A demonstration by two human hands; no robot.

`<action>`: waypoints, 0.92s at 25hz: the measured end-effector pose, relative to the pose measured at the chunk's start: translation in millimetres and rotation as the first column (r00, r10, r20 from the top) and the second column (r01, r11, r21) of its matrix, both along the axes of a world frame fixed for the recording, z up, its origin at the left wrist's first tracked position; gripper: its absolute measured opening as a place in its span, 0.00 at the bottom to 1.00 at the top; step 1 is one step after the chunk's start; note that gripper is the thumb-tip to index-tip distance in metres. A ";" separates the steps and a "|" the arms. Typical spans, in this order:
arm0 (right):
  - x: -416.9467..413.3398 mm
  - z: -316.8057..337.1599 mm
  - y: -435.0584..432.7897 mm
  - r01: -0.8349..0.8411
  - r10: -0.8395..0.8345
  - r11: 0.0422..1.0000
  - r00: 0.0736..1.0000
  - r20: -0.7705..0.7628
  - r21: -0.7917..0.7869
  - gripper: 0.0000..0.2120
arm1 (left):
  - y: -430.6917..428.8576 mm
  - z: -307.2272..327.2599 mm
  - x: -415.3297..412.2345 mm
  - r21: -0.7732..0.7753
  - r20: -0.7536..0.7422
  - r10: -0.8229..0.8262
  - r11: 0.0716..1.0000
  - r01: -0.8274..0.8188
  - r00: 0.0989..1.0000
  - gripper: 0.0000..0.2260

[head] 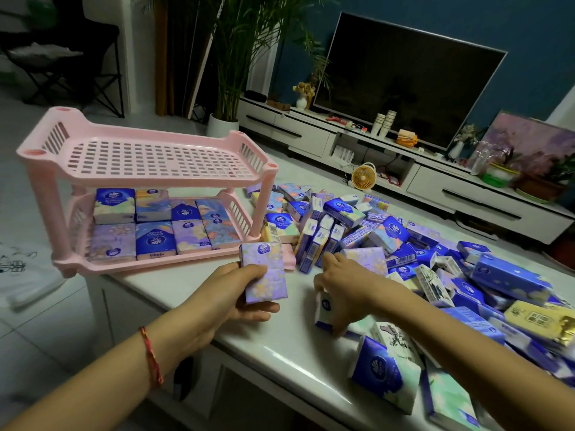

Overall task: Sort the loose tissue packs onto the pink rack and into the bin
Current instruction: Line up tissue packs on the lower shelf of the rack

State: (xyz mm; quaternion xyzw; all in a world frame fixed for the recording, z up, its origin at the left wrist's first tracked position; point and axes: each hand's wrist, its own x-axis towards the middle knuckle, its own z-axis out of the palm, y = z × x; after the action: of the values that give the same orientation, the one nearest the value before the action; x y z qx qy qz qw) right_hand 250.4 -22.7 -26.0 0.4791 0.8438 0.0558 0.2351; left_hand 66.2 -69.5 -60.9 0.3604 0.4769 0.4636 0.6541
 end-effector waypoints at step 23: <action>-196.1 -37.8 111.3 0.258 -0.139 0.966 0.459 -0.877 -0.018 0.28 | 29.8 13.8 -124.4 0.315 -0.456 0.619 0.784 -0.534 0.639 0.18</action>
State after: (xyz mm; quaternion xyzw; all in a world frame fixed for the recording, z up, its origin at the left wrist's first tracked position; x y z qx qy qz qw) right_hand 54.3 88.7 -63.9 0.5488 0.7791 -0.1728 -0.2490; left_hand -58.2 -39.8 -47.1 0.3519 0.6931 0.5626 0.2813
